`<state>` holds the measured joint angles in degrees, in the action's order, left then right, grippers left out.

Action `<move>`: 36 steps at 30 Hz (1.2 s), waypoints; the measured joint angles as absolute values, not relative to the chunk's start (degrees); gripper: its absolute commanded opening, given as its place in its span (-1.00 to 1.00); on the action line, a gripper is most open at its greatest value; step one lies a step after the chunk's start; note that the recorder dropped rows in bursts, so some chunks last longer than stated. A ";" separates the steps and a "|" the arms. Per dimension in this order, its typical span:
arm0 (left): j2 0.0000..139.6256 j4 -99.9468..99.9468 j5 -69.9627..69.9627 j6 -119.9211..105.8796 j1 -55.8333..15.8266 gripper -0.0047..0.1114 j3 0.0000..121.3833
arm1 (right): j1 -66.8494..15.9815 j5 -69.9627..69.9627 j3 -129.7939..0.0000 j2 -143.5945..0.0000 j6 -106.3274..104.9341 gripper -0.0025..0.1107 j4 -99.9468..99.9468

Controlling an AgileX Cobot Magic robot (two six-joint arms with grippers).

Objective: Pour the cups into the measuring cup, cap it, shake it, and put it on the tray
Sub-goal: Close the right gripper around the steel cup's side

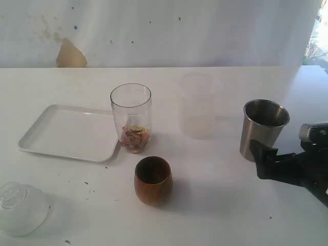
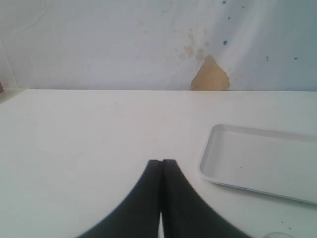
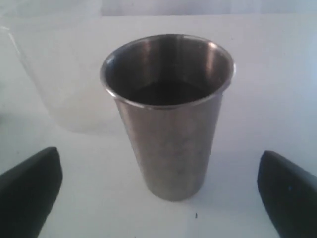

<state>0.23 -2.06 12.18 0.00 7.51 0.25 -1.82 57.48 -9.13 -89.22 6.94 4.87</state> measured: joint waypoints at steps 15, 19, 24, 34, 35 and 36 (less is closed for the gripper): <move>0.23 -2.06 12.18 0.00 7.51 -0.91 0.25 | -1.82 68.84 -16.83 -109.20 4.28 0.90 7.46; 0.23 -2.06 12.18 0.00 7.51 -0.91 0.25 | -1.82 68.96 -18.75 -110.40 2.34 0.90 5.98; 0.23 -2.06 12.18 0.00 7.51 -0.91 0.25 | -1.82 69.05 -21.96 -112.15 2.12 0.90 5.04; 0.23 -2.06 12.18 0.00 7.51 -0.91 0.25 | -1.82 69.05 -22.58 -112.47 2.01 0.90 4.94; 0.23 -2.06 12.18 0.00 7.51 -0.91 0.25 | -1.82 69.05 -22.58 -112.47 2.01 0.90 4.94; 0.23 -2.06 12.18 0.00 7.51 -0.91 0.25 | -1.82 69.05 -22.58 -112.47 2.01 0.90 4.94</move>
<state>0.23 -2.06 12.18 0.00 7.51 0.25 -1.82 69.05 -22.58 -112.47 2.01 4.94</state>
